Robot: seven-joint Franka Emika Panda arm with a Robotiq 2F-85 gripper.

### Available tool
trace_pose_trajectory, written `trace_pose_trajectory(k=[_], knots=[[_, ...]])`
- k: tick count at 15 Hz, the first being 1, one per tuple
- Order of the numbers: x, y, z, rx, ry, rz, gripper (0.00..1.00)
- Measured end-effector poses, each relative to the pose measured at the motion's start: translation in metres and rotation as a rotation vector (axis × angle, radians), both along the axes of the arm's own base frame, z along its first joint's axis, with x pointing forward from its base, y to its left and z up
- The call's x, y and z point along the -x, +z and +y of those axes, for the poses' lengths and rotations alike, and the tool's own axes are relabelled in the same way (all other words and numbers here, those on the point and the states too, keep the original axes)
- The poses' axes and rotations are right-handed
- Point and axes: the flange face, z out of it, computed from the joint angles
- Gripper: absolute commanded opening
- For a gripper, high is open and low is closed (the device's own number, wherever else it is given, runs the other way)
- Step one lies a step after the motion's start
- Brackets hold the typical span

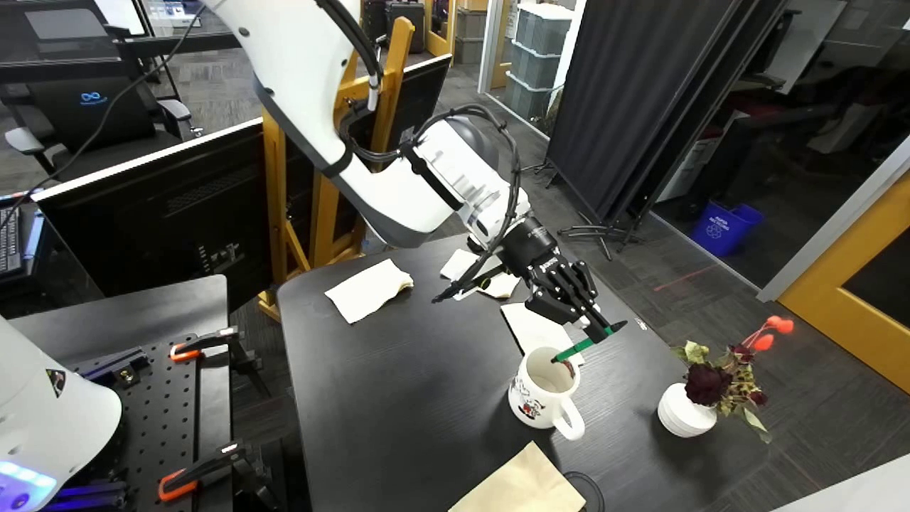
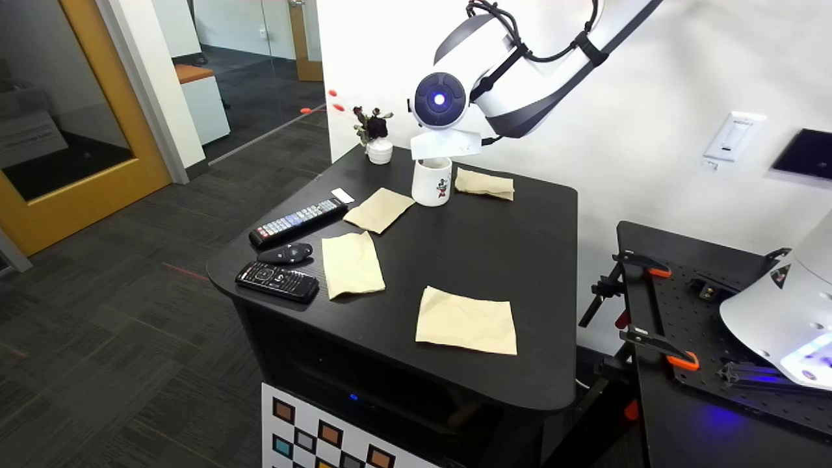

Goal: Place the green pen inside the white mug

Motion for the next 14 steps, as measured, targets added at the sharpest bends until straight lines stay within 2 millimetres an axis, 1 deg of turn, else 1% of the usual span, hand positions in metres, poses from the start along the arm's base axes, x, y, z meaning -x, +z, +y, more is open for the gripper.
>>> trace_pose_trajectory(k=[3,6,10,13,14], knots=[[-0.009,-0.007,-0.001,-0.004,-0.006,-0.005,0.03],[-0.014,-0.018,0.001,-0.007,-0.006,0.003,0.03],[-0.015,-0.037,0.005,-0.014,-0.004,0.026,0.03],[-0.013,-0.047,0.010,-0.022,-0.001,0.041,0.03],[-0.012,-0.050,0.013,-0.026,0.000,0.045,0.38]])
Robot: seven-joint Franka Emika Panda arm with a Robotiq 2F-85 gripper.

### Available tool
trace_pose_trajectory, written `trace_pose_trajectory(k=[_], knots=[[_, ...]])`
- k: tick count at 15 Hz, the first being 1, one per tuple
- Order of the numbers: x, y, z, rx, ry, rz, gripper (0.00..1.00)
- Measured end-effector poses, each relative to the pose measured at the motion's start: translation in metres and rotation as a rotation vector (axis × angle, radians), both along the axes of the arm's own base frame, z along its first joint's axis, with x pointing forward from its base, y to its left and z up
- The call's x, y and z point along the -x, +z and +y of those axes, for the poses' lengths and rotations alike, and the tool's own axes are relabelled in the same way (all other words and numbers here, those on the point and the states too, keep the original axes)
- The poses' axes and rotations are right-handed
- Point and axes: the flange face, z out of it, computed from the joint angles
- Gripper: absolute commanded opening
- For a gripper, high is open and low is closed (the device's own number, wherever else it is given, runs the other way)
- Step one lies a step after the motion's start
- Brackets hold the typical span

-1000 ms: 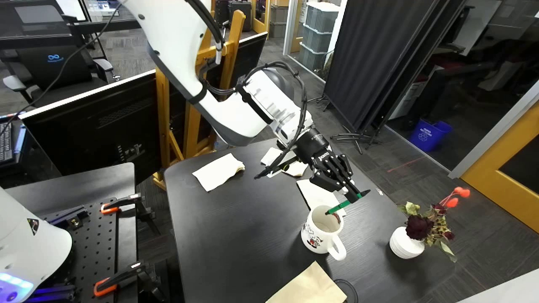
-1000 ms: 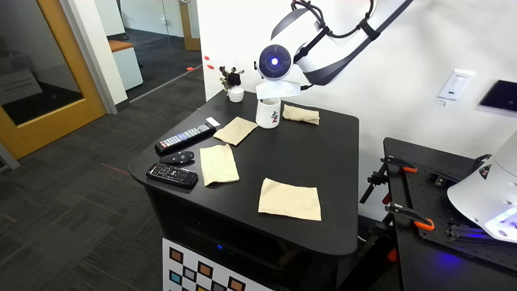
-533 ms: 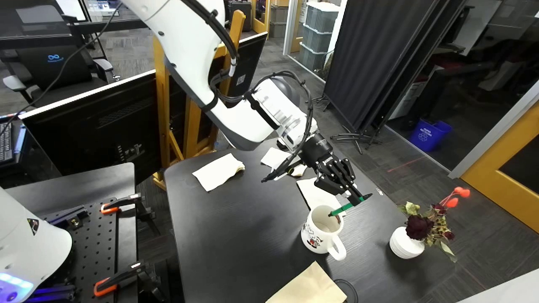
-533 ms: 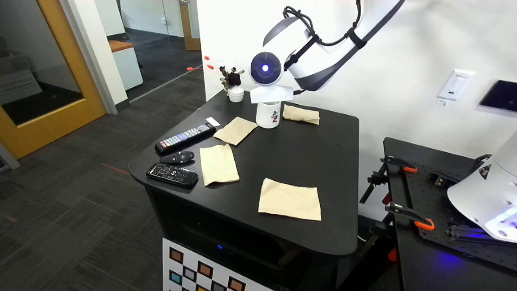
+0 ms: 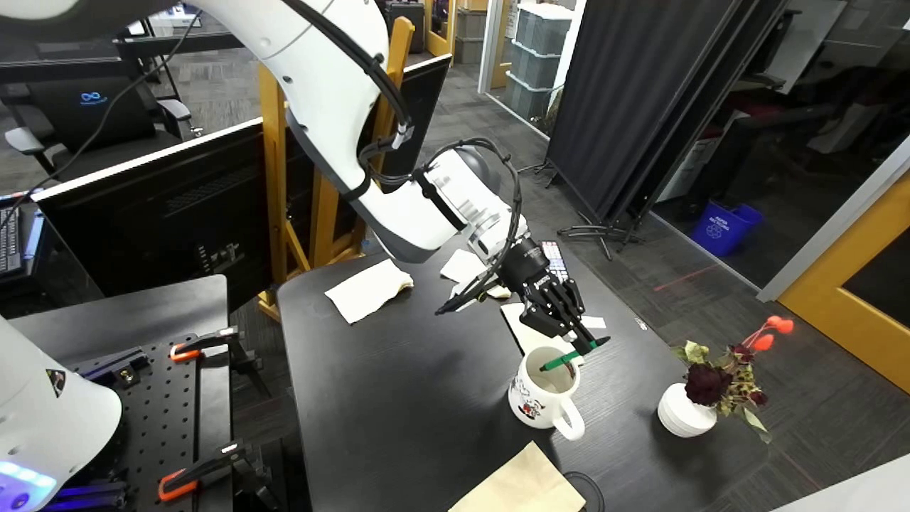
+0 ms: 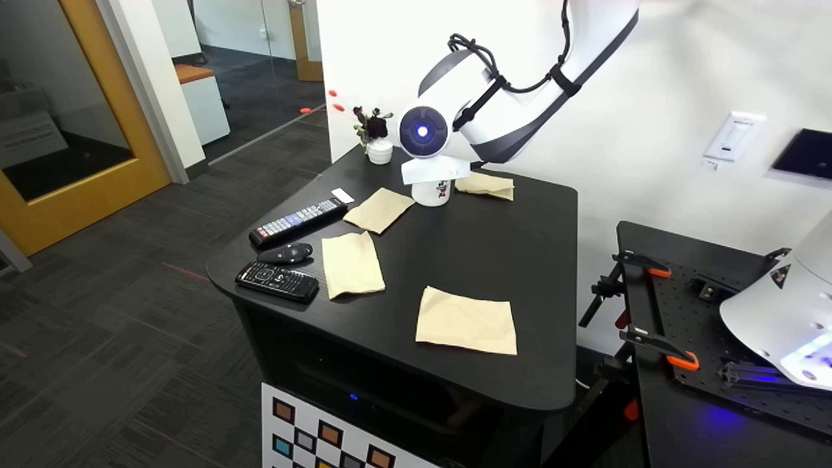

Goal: Place the green pen inside the white mug

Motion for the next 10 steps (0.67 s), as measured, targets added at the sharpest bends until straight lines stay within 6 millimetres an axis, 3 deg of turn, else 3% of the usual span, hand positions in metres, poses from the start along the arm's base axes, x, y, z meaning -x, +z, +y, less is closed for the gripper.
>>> trace_pose_trajectory(k=[2,9,10], knots=[[0.001,-0.005,0.006,-0.007,0.002,0.007,0.44],[0.002,-0.007,0.015,-0.004,0.003,0.013,0.98],[0.002,-0.007,0.015,-0.001,0.001,0.013,1.00]])
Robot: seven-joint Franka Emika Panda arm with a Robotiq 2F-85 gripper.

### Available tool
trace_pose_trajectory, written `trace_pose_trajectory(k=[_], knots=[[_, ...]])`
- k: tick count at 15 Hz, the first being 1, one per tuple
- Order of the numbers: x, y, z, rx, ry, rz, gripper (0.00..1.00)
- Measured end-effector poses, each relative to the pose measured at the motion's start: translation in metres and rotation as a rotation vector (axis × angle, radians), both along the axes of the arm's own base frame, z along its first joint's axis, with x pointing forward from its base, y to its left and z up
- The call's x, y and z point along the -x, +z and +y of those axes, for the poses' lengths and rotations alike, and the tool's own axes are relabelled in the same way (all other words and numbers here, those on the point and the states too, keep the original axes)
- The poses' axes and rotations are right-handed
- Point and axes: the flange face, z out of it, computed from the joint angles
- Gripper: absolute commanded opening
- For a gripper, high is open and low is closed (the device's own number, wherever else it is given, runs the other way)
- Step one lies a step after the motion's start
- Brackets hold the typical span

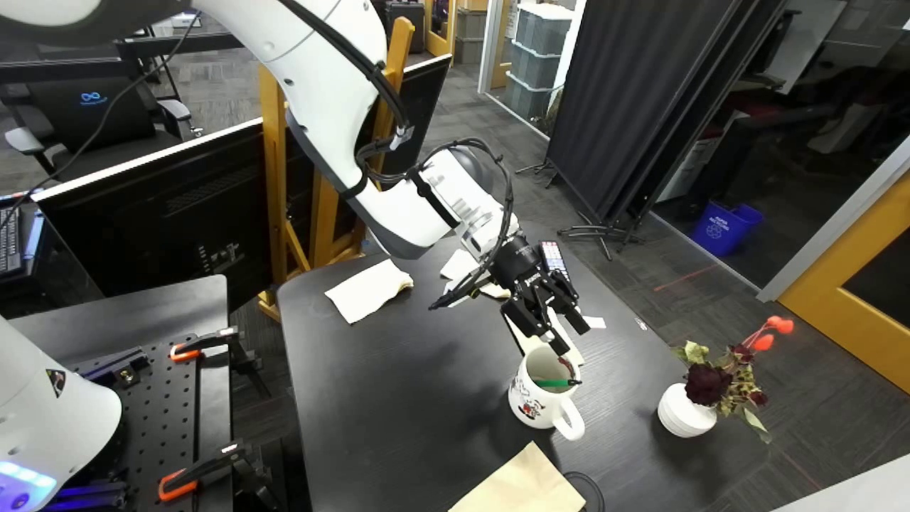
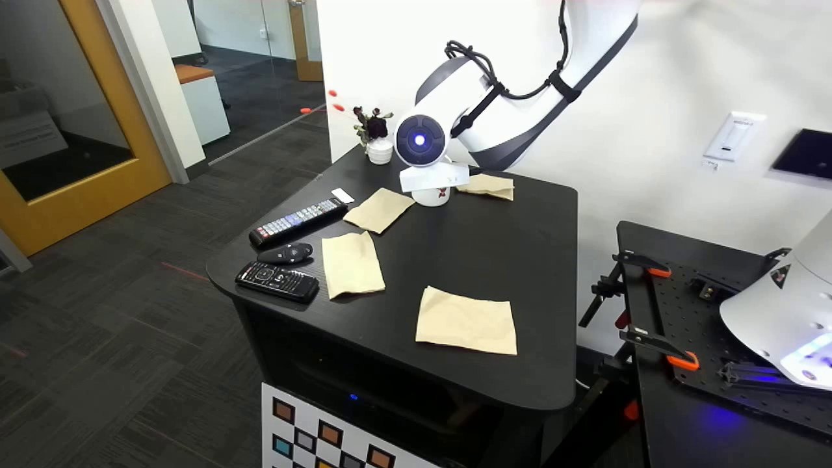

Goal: Place the green pen inside the white mug

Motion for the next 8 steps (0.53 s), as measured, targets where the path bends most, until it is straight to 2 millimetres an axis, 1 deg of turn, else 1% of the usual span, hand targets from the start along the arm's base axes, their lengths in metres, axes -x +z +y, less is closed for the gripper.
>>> trace_pose_trajectory(k=[8], knots=[[0.0006,0.0010,-0.0022,0.014,-0.011,0.000,1.00]])
